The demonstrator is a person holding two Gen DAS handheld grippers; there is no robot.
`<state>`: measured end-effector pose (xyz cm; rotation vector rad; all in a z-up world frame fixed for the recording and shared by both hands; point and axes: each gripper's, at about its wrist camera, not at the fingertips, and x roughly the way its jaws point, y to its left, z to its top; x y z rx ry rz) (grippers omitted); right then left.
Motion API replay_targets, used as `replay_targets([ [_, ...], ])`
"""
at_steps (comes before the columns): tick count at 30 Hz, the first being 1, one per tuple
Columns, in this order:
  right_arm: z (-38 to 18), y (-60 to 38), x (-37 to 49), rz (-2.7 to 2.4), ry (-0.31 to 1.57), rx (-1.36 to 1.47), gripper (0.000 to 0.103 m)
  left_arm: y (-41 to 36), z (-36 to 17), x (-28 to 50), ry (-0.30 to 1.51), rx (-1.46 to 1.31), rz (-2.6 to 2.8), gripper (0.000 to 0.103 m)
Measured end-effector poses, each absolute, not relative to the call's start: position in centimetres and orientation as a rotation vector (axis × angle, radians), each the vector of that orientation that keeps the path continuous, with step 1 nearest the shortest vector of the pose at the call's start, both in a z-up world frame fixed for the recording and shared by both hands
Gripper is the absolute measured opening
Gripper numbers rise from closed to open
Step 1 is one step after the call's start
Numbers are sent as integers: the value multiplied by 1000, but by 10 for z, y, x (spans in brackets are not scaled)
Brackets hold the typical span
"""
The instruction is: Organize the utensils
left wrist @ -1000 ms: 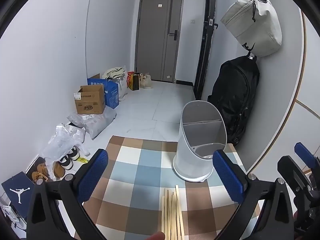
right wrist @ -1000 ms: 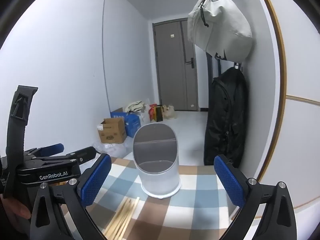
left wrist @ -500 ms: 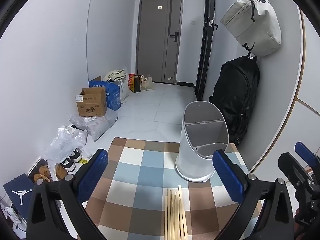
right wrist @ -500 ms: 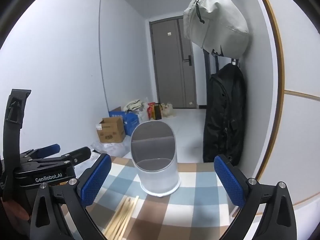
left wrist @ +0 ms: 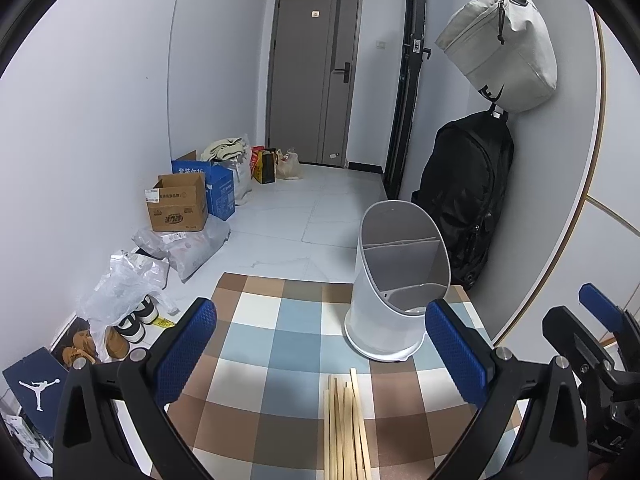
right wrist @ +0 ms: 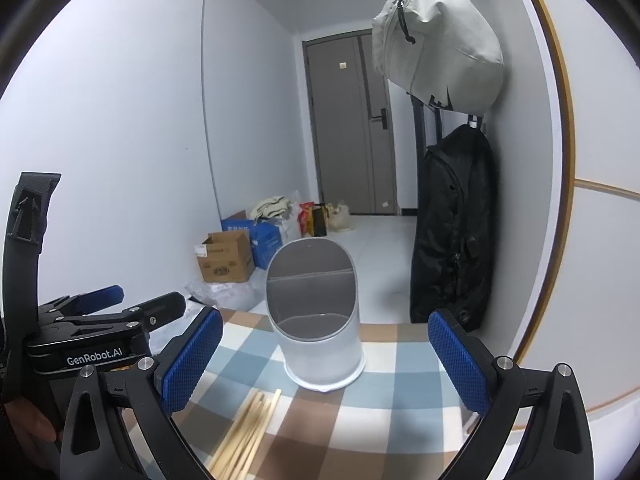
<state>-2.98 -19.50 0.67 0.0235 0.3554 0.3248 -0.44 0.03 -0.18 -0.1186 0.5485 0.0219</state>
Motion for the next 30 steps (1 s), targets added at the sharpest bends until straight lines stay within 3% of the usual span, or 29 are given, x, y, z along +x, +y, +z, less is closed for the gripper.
replay_targets([
  [30, 8, -195, -28, 334, 365, 30, 103, 1, -3, -3, 561, -128, 18, 101],
])
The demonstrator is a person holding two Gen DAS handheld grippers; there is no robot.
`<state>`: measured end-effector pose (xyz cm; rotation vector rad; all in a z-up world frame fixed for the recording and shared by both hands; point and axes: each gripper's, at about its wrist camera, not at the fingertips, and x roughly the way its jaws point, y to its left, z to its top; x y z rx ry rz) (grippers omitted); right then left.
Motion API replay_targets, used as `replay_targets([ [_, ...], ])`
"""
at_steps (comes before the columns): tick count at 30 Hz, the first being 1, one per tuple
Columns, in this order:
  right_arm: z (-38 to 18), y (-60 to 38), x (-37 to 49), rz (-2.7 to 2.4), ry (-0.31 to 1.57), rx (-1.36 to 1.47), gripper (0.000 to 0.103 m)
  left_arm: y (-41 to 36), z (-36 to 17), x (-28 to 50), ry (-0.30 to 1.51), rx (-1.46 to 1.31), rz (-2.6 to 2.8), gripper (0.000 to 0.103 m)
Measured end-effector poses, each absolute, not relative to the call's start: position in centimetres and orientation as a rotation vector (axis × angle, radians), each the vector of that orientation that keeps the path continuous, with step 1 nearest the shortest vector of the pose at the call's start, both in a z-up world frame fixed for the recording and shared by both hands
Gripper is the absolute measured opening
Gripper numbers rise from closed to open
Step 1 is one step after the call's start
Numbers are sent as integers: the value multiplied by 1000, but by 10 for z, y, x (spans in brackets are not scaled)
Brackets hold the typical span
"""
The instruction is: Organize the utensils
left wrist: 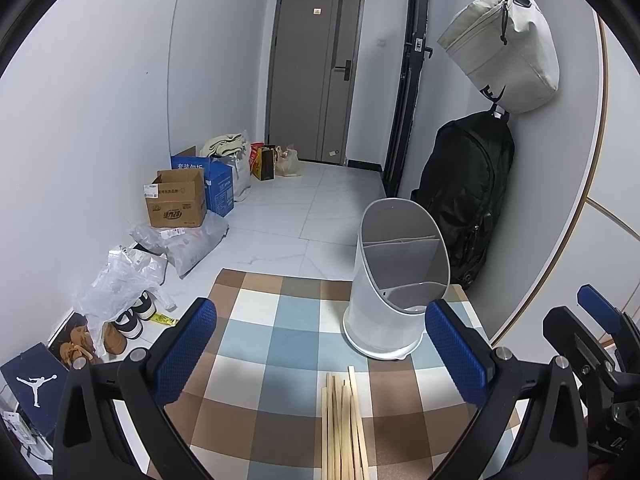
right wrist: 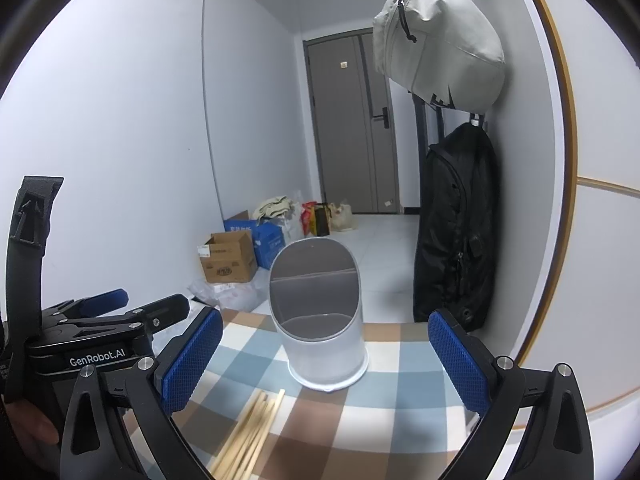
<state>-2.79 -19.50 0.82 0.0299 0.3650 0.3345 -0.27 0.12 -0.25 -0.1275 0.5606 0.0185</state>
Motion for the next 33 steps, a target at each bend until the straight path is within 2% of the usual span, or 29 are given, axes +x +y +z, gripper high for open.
replay_targets([
  [33, 2, -188, -18, 382, 418, 22, 103, 12, -6, 0, 602, -122, 21, 101],
])
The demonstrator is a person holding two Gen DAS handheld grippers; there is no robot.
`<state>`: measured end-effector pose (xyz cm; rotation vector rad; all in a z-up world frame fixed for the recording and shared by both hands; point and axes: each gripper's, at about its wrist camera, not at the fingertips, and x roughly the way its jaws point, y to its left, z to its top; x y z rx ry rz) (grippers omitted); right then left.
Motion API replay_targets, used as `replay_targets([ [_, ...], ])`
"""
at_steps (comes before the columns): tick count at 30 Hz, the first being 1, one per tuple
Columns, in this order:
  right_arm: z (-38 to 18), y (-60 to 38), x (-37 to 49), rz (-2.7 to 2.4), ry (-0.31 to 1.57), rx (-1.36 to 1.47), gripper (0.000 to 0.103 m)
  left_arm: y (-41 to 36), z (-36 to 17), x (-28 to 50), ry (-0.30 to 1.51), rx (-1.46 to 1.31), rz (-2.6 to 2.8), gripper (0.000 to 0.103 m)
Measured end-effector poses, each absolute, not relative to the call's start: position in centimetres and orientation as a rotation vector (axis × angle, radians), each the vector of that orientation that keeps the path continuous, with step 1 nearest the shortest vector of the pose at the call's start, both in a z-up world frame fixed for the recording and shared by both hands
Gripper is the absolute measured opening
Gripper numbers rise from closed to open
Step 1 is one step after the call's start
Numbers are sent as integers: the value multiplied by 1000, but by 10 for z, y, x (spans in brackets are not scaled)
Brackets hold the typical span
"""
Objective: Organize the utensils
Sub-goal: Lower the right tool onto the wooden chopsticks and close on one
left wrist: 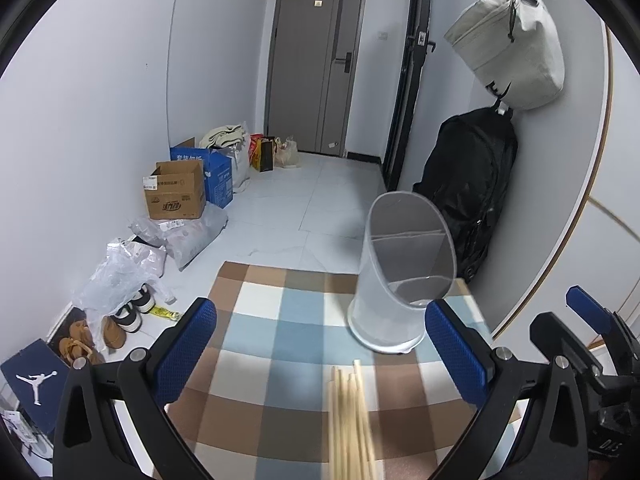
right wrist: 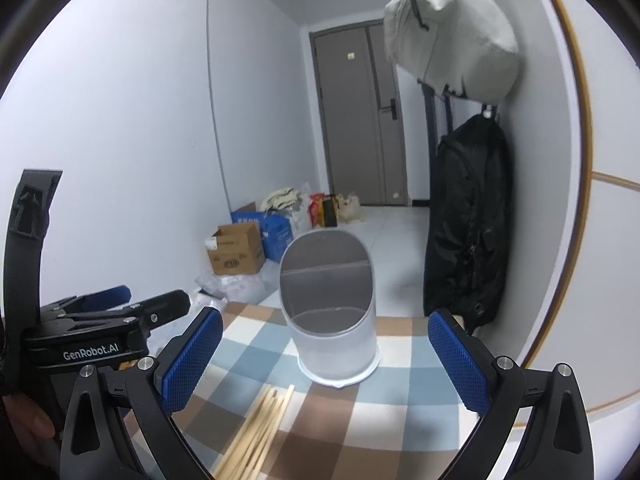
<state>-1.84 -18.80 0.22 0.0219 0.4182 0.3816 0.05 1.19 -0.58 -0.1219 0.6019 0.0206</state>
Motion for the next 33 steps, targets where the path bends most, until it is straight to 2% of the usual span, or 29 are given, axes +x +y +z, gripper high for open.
replay_targets([
  [6, -22, -172, 2, 427, 557, -1, 100, 30, -19, 8, 670, -119, 44, 101],
  [9, -41, -164, 15, 464, 657, 15, 92, 46, -26, 16, 710, -134, 88, 101],
  [11, -54, -157, 22, 496, 728, 22, 83, 58, -30, 18, 733, -172, 100, 101],
  [13, -69, -150, 28, 518, 798, 22, 80, 69, -34, 21, 752, -198, 119, 101],
  [16, -95, -137, 38, 535, 914, 0, 64, 81, -39, 24, 775, -217, 150, 101],
  [20, -114, -126, 47, 566, 1024, 27, 57, 94, -44, 25, 800, -250, 162, 101],
  [24, -122, -115, 50, 587, 1066, 28, 56, 104, -46, 27, 813, -276, 166, 101],
  [30, -137, -100, 63, 591, 1109, 3, 45, 114, -53, 30, 841, -301, 159, 101],
  [33, -143, -97, 69, 581, 1140, 19, 35, 115, -55, 29, 850, -304, 151, 101],
])
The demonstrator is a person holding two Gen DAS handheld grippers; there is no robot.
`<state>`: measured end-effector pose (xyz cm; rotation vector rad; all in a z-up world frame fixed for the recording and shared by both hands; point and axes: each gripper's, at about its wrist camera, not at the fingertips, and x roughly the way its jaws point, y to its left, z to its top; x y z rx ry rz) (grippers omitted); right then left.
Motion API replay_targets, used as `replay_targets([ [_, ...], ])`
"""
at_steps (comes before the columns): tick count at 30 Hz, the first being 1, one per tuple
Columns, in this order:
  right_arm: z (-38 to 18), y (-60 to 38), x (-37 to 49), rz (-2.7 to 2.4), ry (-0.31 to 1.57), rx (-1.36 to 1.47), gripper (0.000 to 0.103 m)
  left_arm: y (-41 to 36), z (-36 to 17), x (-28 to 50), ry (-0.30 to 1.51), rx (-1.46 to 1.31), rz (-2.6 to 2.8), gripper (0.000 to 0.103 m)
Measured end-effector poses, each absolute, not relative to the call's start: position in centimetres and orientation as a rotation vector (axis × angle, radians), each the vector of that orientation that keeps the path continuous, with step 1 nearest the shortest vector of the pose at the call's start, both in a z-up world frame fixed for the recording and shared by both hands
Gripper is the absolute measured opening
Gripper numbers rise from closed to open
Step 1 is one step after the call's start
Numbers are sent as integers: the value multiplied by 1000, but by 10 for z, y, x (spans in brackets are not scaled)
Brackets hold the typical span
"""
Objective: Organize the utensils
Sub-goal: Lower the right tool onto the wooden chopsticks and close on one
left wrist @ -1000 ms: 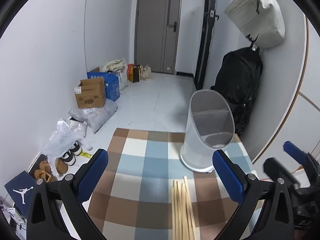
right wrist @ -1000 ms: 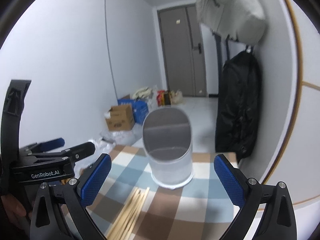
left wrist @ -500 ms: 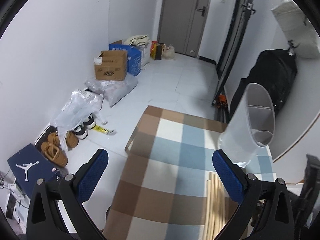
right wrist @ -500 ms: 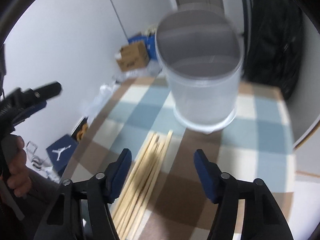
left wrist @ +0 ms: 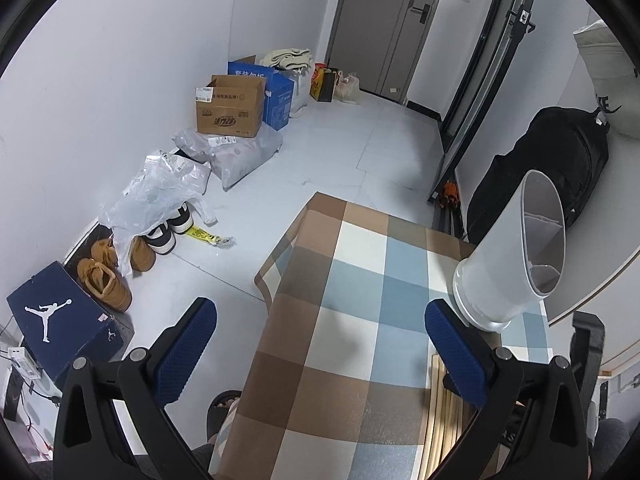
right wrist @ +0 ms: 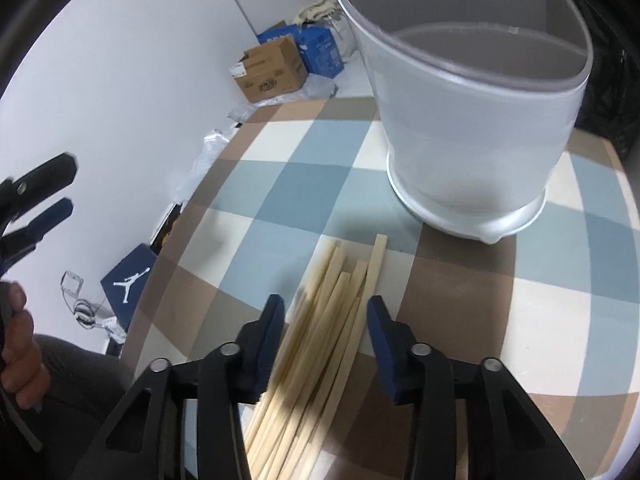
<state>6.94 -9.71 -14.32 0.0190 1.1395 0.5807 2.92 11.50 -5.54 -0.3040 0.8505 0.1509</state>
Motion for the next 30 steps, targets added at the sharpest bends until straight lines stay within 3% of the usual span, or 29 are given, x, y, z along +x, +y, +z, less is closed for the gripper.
replay_targets([
  [5, -144, -93, 73, 575, 1141, 18, 8, 113, -57, 30, 860, -285, 148, 101],
  [11, -141, -99, 72, 589, 1144, 72, 0, 105, -63, 34, 889, -258, 146, 101],
  [18, -134, -111, 73, 600, 1123, 121, 1, 90, -66, 39, 922, -212, 133, 101],
  [23, -140, -111, 76, 647, 1171, 196, 6, 87, -67, 39, 935, -234, 129, 101],
  [28, -138, -95, 70, 656, 1161, 131, 30, 87, -67, 39, 937, -233, 133, 101],
  [30, -140, -86, 67, 625, 1160, 58, 31, 87, -68, 39, 939, -231, 135, 101],
])
